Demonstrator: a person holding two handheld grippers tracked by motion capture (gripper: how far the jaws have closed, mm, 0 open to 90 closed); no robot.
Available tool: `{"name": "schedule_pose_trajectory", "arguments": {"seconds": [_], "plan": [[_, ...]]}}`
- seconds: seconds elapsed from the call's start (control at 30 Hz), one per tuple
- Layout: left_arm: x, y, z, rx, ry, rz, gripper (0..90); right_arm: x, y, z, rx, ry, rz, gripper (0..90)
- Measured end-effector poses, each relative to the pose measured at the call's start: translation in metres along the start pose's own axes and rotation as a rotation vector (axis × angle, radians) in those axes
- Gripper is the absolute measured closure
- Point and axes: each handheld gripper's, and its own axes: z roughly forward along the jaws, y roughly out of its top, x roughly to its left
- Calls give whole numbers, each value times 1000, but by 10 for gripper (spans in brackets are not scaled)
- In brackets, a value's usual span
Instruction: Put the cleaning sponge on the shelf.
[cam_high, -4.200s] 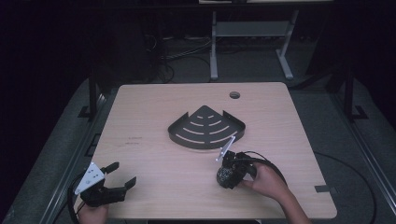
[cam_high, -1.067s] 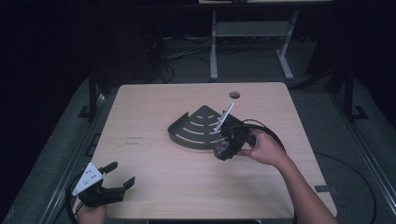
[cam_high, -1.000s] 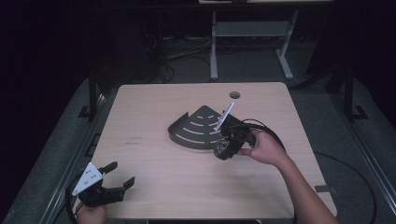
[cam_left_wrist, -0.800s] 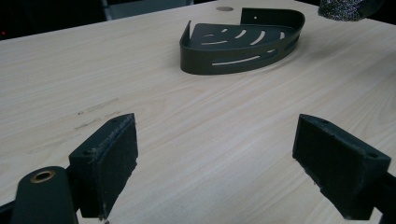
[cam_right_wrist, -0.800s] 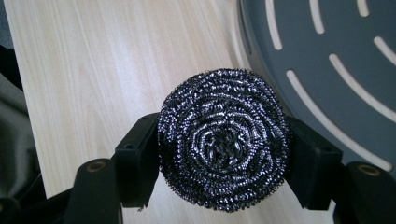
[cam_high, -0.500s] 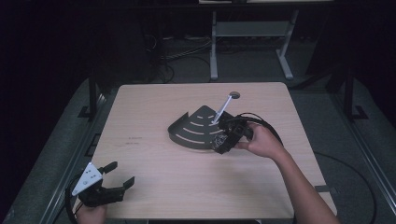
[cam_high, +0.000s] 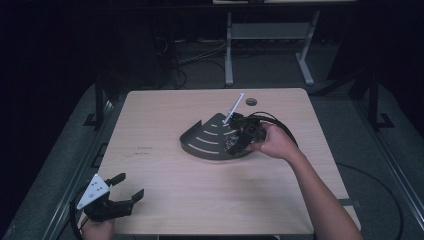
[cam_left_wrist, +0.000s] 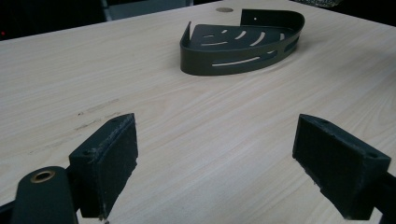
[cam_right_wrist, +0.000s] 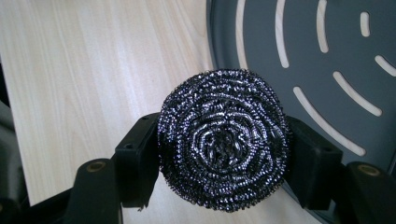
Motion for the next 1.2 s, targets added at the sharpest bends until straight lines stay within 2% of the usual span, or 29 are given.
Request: {"name": "schedule_pose_trajectory", "arguments": {"seconds": [0.1, 0.27, 0.33, 0.63, 0.73, 1.2], "plan": [[0, 0, 0, 2, 1, 0, 134, -4, 3, 3, 19, -6, 7, 340], [0, 0, 0, 0, 1, -1, 134, -10, 7, 3, 24, -9, 9, 340], [0, 0, 0, 0, 2, -4, 134, -13, 9, 2, 10, 1, 15, 340], [1, -1, 0, -2, 1, -6, 134, -21, 17, 2, 21, -23, 20, 339], [1, 0, 0, -1, 1, -6, 134, -25, 17, 2, 9, -17, 32, 339], [0, 0, 1, 6, -2, 1, 133, -43, 14, 15, 26, -21, 75, 337]]}}
